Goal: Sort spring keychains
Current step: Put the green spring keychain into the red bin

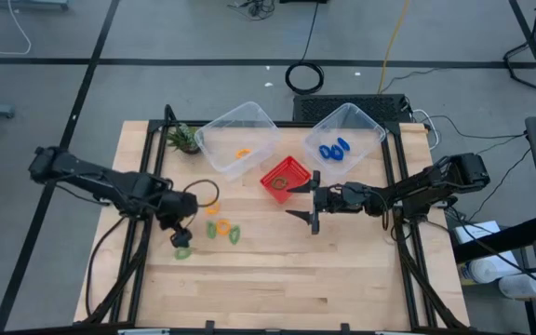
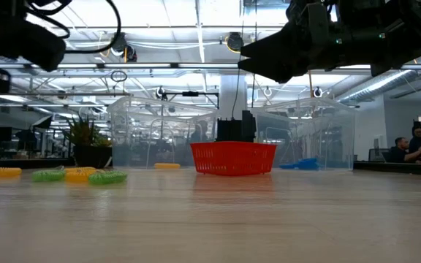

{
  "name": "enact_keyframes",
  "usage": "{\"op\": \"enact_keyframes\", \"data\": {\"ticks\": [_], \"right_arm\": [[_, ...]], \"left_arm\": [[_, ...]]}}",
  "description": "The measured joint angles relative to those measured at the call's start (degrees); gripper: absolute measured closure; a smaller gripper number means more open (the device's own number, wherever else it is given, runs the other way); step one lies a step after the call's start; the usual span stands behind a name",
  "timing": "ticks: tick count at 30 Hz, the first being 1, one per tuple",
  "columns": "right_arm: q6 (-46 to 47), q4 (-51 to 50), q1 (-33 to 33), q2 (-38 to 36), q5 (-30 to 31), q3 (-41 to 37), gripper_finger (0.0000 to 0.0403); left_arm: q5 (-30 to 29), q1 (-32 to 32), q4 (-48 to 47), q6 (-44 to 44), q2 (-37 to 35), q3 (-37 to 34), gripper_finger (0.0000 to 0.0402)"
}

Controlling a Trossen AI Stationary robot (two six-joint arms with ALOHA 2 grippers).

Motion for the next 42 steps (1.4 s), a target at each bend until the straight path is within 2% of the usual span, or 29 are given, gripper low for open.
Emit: {"op": "enact_keyframes", "data": {"ticks": [6,10,13,18,21,26,34,38,42], "right_arm": [[-0.4,0.4,0.0,0.0,0.0,0.0,0.0124],[2.6,-0.3,0.0,0.0,-0.2,0.0,0.0124],[5.8,-1.3,0.2,0.0,-0.2,0.0,0.0124],[5.2,-2.4,1.7,0.0,-0.2,0.0,0.0124],[5.1,-2.0,2.8,0.0,-0.2,0.0,0.0124],[3.0,-1.0,4.3,0.0,-0.1,0.0,0.0124],[1.0,-0.2,4.5,0.0,0.0,0.0,0.0124],[-0.1,-0.2,4.5,0.0,0.0,0.0,0.0124],[-0.5,0.0,4.5,0.0,0.0,0.0,0.0124]], "left_arm": [[6.7,-5.1,0.7,-10.5,3.5,0.0,0.0007],[8.1,-8.2,0.6,-13.8,5.5,0.0,0.0007],[4.9,-10.4,-1.4,-14.4,7.2,1.0,0.0007],[-8.8,-15.6,-9.4,-14.5,10.7,6.5,0.0007],[-13.8,-18.4,-10.3,-16.7,12.4,9.2,0.0007],[-14.5,-22.0,-10.3,-21.7,16.8,12.4,0.0007],[-13.9,-27.1,-10.2,-22.7,26.0,14.5,0.0007],[-13.5,-28.2,-9.1,-23.8,27.6,14.5,0.0007],[-13.3,-29.1,-3.9,-21.7,28.0,14.5,0.0007]]}}
